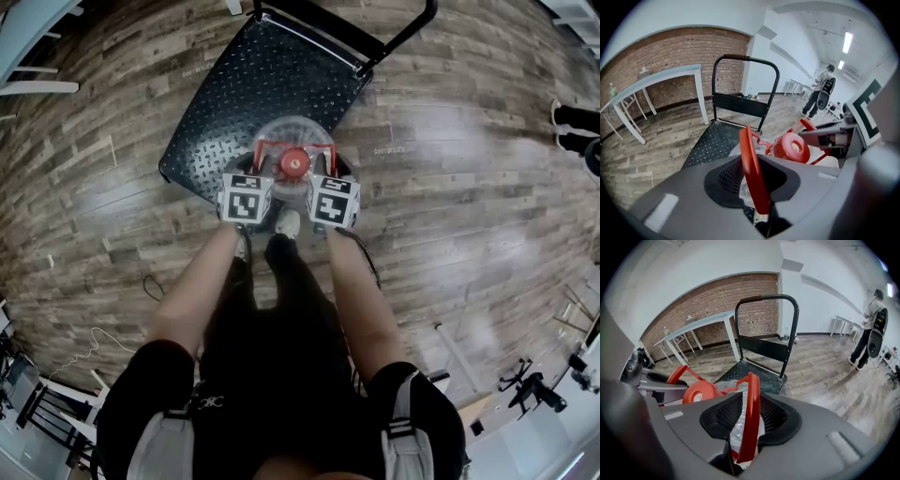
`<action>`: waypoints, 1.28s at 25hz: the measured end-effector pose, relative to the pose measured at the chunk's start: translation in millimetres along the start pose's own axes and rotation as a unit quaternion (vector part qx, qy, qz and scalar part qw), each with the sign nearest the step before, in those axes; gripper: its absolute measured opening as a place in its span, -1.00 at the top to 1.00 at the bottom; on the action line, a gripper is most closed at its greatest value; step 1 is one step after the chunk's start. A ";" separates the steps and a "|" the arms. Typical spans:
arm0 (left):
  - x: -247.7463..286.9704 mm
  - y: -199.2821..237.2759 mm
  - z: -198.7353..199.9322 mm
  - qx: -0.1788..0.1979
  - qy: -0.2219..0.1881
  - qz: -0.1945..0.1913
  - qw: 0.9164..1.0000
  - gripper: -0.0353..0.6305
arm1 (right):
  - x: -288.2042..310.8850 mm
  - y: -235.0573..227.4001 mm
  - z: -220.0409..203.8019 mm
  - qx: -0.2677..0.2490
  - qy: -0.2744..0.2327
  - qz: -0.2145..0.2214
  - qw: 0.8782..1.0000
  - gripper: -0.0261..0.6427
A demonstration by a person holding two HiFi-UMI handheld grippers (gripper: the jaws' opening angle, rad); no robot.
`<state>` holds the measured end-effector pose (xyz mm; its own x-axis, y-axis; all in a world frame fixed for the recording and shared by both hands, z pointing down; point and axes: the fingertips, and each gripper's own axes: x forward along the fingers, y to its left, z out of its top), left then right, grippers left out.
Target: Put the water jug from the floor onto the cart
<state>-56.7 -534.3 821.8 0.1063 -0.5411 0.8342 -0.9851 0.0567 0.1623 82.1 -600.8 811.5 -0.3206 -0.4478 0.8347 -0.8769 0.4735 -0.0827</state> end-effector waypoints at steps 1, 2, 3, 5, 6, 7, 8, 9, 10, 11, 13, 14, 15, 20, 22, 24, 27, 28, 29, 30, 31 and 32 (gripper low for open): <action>-2.5 -1.2 1.3 0.003 0.000 0.000 1.000 0.65 | -1.3 -1.5 -1.1 -0.001 0.001 -0.005 1.000 0.53; -5.3 -1.9 2.8 0.005 -0.001 0.000 1.000 0.62 | -2.7 -3.4 -2.0 -0.001 0.001 -0.011 1.000 0.50; -7.9 -2.1 3.8 0.007 -0.003 0.000 1.000 0.59 | -4.5 -5.4 -2.7 -0.001 0.001 -0.016 1.000 0.48; -14.6 -1.6 6.1 0.008 -0.008 0.002 1.000 0.58 | -10.4 -8.4 -2.4 -0.001 -0.001 -0.026 1.000 0.47; -18.2 -1.2 6.2 0.009 -0.010 0.002 1.000 0.58 | -14.9 -9.1 -1.6 0.000 -0.003 -0.030 1.000 0.46; -22.6 -1.1 6.8 0.010 -0.012 0.002 1.000 0.56 | -20.3 -9.3 -0.3 0.002 -0.007 -0.033 0.999 0.46; -28.5 -1.7 10.5 0.013 -0.018 0.001 1.000 0.58 | -26.0 -9.1 2.2 0.005 -0.014 -0.036 0.999 0.48; -35.6 -2.3 17.5 0.017 -0.028 0.002 0.999 0.67 | -31.6 -8.7 6.5 0.008 -0.023 -0.038 0.999 0.52; -42.5 -2.3 25.6 0.020 -0.039 0.003 0.999 0.75 | -37.2 -7.9 12.1 0.011 -0.035 -0.040 0.999 0.55; -49.4 -2.1 32.1 0.022 -0.048 0.003 0.999 0.78 | -43.4 -6.4 17.5 0.013 -0.045 -0.042 0.998 0.62; -66.1 -3.1 37.5 0.022 -0.057 0.001 0.998 0.88 | -59.3 -0.5 21.9 0.016 -0.059 -0.046 0.997 0.80; -75.0 -4.9 38.2 0.024 -0.058 -0.001 0.998 0.89 | -67.7 3.4 21.7 0.017 -0.063 -0.046 0.997 0.88; -82.7 -7.3 39.5 0.026 -0.059 -0.004 0.998 0.89 | -75.2 7.2 22.1 0.019 -0.066 -0.043 0.997 0.88; -113.9 -14.4 53.9 0.026 -0.074 -0.034 0.996 0.89 | -110.1 28.0 38.5 0.031 -0.098 -0.030 0.994 0.88; -132.0 -15.6 65.5 0.036 -0.090 -0.037 0.995 0.89 | -124.7 36.6 45.1 0.037 -0.106 -0.030 0.993 0.88; -150.4 -18.4 77.0 0.044 -0.108 -0.040 0.992 0.89 | -136.9 42.6 49.7 0.047 -0.108 -0.034 0.992 0.89; -177.4 -20.5 95.8 0.057 -0.139 -0.040 0.988 0.90 | -156.5 51.8 63.9 0.064 -0.130 -0.033 0.989 0.89; -185.8 -19.8 102.2 0.063 -0.148 -0.039 0.986 0.89 | -163.8 54.3 70.6 0.069 -0.142 -0.034 0.987 0.89; -193.9 -18.5 108.1 0.070 -0.156 -0.037 0.985 0.89 | -171.1 56.6 77.4 0.074 -0.154 -0.035 0.985 0.89; -201.6 -16.8 113.3 0.076 -0.163 -0.035 0.983 0.89 | -178.1 58.7 84.0 0.079 -0.165 -0.037 0.982 0.89; -209.3 -15.1 118.1 0.081 -0.169 -0.033 0.982 0.89 | -185.2 61.0 90.5 0.083 -0.176 -0.039 0.980 0.89; -217.3 -13.9 122.4 0.084 -0.175 -0.031 0.980 0.89 | -192.7 63.8 96.5 0.086 -0.186 -0.040 0.978 0.89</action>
<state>-82.6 -520.3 573.8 0.1438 -0.7959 0.5881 -0.9896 -0.1096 0.0936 53.4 -557.6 592.9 -0.3295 -0.7381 0.5888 -0.9412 0.3064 -0.1425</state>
